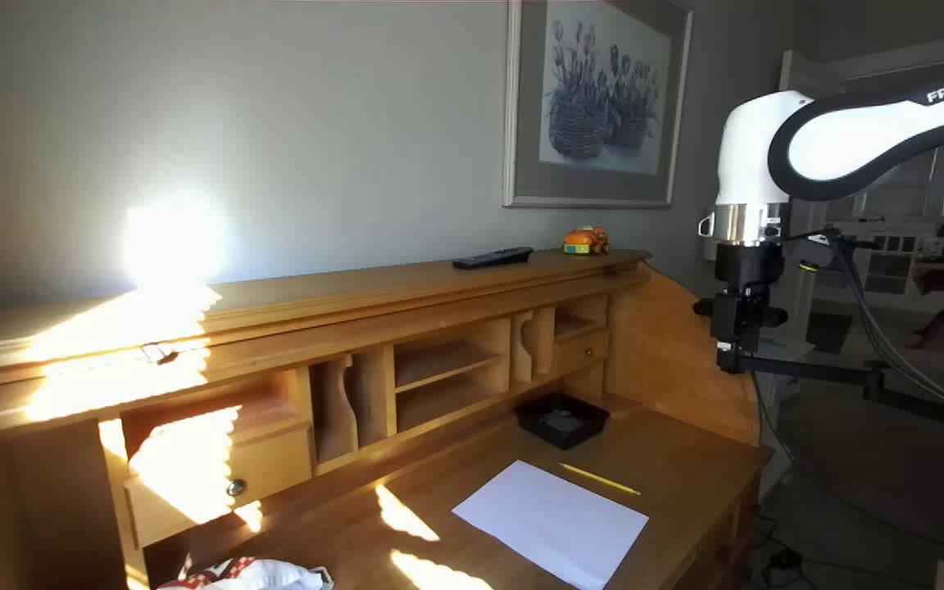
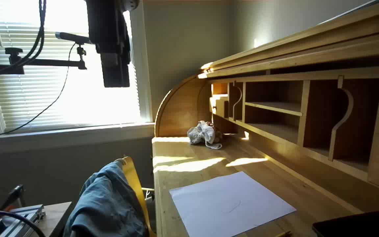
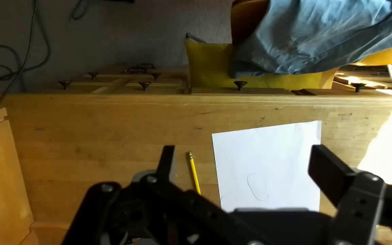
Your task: Use the pencil to draw on the piece of paper
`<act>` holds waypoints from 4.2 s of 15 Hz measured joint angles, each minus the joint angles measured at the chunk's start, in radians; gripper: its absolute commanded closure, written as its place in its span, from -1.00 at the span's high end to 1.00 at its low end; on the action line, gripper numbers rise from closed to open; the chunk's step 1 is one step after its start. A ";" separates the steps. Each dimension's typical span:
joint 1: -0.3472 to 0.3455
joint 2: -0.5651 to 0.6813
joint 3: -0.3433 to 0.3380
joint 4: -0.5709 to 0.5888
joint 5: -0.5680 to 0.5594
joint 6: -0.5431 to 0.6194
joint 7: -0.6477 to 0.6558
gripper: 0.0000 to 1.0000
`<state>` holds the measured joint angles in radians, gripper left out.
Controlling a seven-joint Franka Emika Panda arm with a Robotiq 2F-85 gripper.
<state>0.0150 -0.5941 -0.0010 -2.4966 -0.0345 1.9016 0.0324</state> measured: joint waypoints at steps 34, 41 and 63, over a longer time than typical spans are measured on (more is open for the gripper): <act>-0.011 0.289 -0.042 -0.259 -0.048 0.890 -0.145 1.00; 0.034 0.547 -0.115 -0.115 0.114 0.929 -0.374 1.00; -0.043 0.853 -0.013 0.035 0.222 1.196 -0.374 1.00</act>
<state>-0.0278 0.2590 -0.0136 -2.4615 0.1874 3.0979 -0.3415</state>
